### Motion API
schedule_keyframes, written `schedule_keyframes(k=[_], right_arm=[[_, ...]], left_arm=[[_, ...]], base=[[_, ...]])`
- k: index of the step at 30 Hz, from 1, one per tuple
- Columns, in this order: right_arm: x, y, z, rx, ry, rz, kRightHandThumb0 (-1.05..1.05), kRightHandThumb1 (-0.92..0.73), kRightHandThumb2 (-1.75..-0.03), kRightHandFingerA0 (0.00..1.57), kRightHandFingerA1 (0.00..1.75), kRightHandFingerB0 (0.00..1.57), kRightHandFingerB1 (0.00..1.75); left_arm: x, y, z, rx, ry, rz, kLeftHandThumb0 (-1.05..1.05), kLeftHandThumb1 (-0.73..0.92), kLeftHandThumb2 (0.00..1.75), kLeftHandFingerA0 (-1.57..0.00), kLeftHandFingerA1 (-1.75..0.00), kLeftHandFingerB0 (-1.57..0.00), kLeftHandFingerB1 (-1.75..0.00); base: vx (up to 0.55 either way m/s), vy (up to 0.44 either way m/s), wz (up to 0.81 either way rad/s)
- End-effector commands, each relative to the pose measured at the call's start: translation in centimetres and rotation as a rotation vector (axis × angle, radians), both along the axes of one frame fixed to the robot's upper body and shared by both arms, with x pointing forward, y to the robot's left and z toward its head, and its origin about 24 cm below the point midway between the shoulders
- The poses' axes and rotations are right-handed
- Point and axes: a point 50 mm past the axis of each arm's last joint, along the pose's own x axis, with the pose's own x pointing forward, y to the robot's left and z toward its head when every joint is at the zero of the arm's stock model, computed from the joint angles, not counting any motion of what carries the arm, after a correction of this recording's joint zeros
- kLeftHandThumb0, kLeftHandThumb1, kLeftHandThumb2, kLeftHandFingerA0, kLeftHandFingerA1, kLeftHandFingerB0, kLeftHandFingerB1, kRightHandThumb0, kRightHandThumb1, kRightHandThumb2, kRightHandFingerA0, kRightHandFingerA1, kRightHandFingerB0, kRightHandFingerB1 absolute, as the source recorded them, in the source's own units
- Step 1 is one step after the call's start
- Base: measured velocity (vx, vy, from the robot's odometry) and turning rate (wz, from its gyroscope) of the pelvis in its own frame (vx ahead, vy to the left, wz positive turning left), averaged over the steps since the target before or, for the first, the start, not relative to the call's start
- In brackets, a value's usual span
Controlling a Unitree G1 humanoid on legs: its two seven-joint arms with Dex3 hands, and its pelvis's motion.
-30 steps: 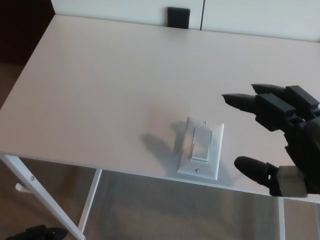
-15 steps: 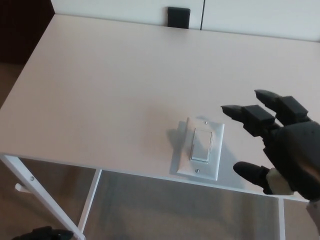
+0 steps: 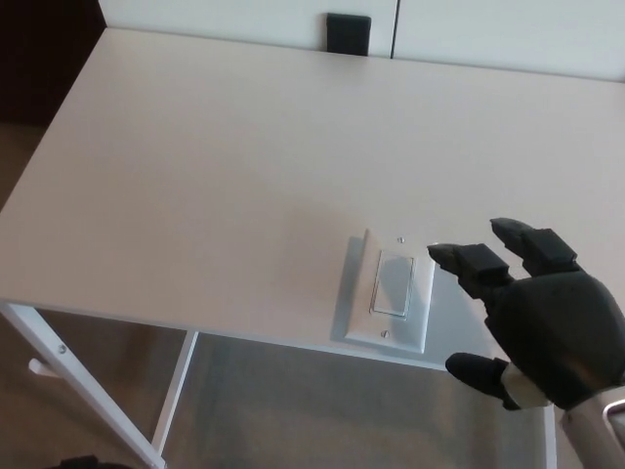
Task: The robot walk towards a table in front and then clicks the light switch button using the right hand's index finger
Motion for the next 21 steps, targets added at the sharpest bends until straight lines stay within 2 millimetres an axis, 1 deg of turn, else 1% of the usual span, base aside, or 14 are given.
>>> schedule_keyframes(k=[1,2,3,5,6,7,8,9,10,13,19,21], right_arm=[[0.2,0.2,-0.1,-0.043,0.019,-0.025,-0.75,-0.51,-0.9,0.0,0.24,0.14,0.4],[0.2,0.3,-0.1,-0.042,0.02,-0.02,-0.73,-0.66,-0.61,0.01,0.24,0.2,0.3],[0.3,0.5,0.0,-0.038,0.019,-0.014,-0.76,-0.51,-0.89,0.02,0.26,0.15,0.41],[0.5,0.8,0.1,-0.029,0.013,-0.004,-0.76,-0.5,-0.88,0.02,0.25,0.16,0.4],[0.5,0.9,0.1,-0.029,0.014,-0.004,-0.74,-0.64,-0.61,0.02,0.24,0.2,0.3],[0.5,1.0,0.1,-0.029,0.014,-0.004,-0.74,-0.64,-0.61,0.02,0.24,0.2,0.3],[0.7,1.2,0.2,-0.022,0.02,0.003,-0.79,-0.52,-0.9,0.0,0.17,0.13,0.37],[0.7,1.3,0.2,-0.019,0.021,0.004,-0.79,-0.52,-0.9,0.0,0.17,0.13,0.37],[0.6,1.6,0.0,-0.025,0.025,0.012,-0.82,-0.52,-0.9,0.02,0.23,0.13,0.36],[0.5,1.8,-0.8,-0.017,0.041,0.018,-0.81,-0.51,-0.89,0.03,0.31,0.15,0.41],[0.6,2.1,-1.6,-0.006,0.115,0.021,-0.81,-0.51,-0.88,0.03,0.29,0.13,0.37],[0.7,2.2,-1.7,-0.008,0.123,0.02,-0.77,-0.5,-0.85,0.04,0.33,0.13,0.4]], left_arm=[[0.0,0.4,0.3,0.035,-0.008,-0.02,-0.38,0.47,0.55,-0.65,-0.42,-0.56,-0.37],[0.1,0.4,0.3,0.035,-0.011,-0.023,-0.38,0.47,0.55,-0.66,-0.42,-0.56,-0.38],[0.2,0.3,0.4,0.038,-0.015,-0.029,-0.38,0.47,0.55,-0.65,-0.42,-0.55,-0.37],[0.5,0.4,0.5,0.038,-0.023,-0.037,-0.39,0.48,0.55,-0.64,-0.41,-0.55,-0.37],[0.5,0.4,0.5,0.04,-0.021,-0.037,-0.4,0.48,0.55,-0.64,-0.41,-0.55,-0.37],[0.5,0.4,0.5,0.043,-0.019,-0.037,-0.4,0.48,0.55,-0.64,-0.41,-0.55,-0.37],[0.8,0.4,0.6,0.043,-0.026,-0.037,-0.38,0.48,0.55,-0.65,-0.41,-0.55,-0.37],[0.9,0.4,0.7,0.044,-0.028,-0.037,-0.38,0.48,0.55,-0.65,-0.41,-0.55,-0.37],[0.9,0.4,0.7,0.028,-0.031,-0.03,-0.36,0.48,0.55,-0.64,-0.42,-0.55,-0.37],[0.9,0.4,0.6,0.023,-0.032,-0.032,-0.36,0.48,0.55,-0.64,-0.42,-0.56,-0.38],[0.5,0.6,0.5,0.057,-0.011,-0.049,-0.38,0.48,0.55,-0.64,-0.41,-0.55,-0.37],[0.6,0.6,0.6,0.06,-0.014,-0.06,-0.38,0.49,0.55,-0.63,-0.41,-0.55,-0.37]], base=[[0.0,0.0,0.0],[0.0,0.0,0.0],[0.0,0.0,0.0],[0.0,0.0,0.0],[0.0,0.0,0.0],[0.0,0.0,0.0],[0.0,0.0,0.0],[0.0,0.0,0.0],[0.0,0.0,0.0],[0.0,0.0,0.0],[0.0,0.0,0.0],[0.0,0.0,0.0]])
